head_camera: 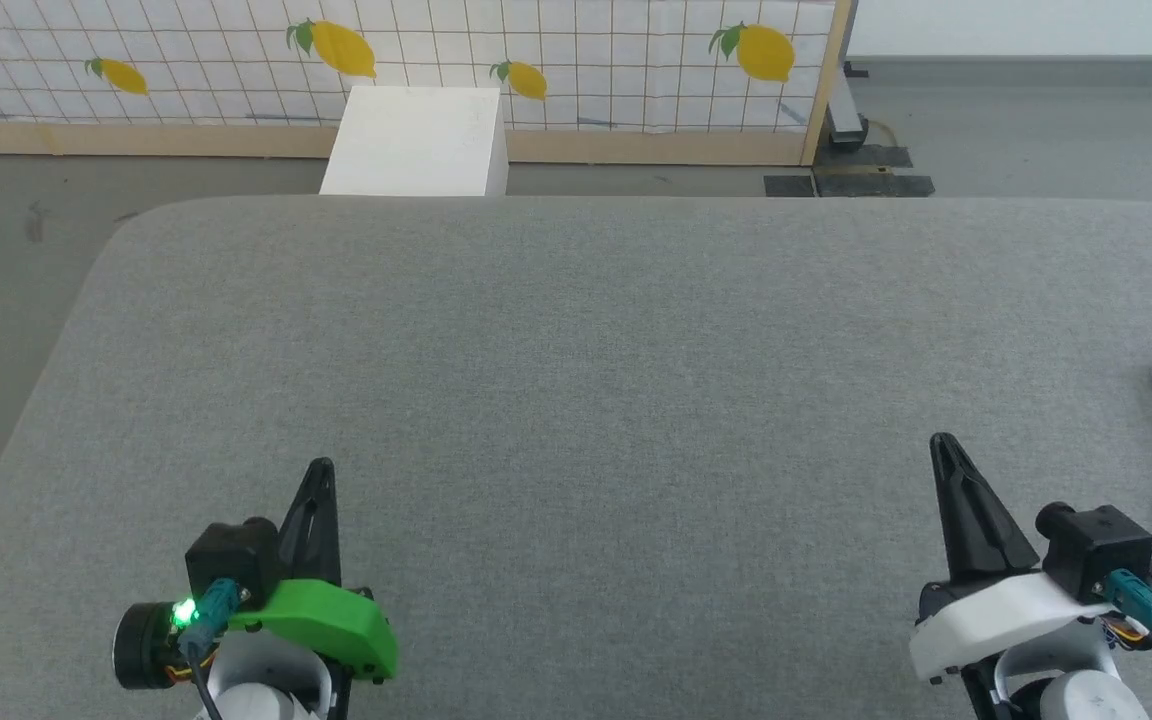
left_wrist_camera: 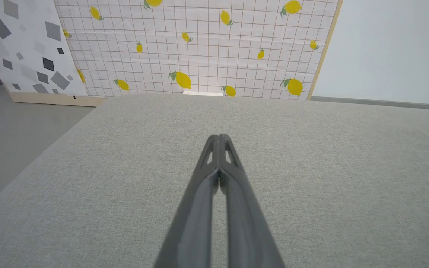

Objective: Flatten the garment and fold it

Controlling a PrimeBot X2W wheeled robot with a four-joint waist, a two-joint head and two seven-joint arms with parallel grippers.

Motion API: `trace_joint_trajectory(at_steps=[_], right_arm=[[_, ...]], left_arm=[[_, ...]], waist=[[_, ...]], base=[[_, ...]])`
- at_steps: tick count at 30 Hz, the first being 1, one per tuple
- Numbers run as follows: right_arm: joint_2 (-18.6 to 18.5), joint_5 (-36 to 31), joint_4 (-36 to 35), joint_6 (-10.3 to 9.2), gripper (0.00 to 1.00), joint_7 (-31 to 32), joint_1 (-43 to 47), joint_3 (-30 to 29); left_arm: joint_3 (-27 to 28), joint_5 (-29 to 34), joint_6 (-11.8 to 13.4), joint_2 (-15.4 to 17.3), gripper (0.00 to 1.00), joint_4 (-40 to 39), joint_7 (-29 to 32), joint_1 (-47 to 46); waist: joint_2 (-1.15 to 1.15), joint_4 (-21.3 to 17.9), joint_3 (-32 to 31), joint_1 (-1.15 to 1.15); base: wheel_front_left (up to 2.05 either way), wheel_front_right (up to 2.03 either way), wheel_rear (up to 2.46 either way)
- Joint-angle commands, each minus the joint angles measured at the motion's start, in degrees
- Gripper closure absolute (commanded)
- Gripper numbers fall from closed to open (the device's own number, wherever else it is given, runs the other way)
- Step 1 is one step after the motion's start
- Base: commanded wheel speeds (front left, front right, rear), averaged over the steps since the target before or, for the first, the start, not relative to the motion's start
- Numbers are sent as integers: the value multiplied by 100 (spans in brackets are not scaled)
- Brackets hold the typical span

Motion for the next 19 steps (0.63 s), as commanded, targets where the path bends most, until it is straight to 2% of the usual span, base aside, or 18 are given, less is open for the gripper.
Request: trace_joint_trajectory(at_steps=[1, 19], right_arm=[[6, -64, -52, -3, 100, 52, 49, 9], [8, -199, -195, -4, 100, 257, 65, 30]], left_arm=[[26, 87, 16, -16, 100, -50, 29, 98], [80, 262, 23, -47, 100, -259, 231, 151]], waist=[[0, 3, -1, 0], [0, 34, -17, 0]], base=[[0, 0, 0], [0, 0, 0]])
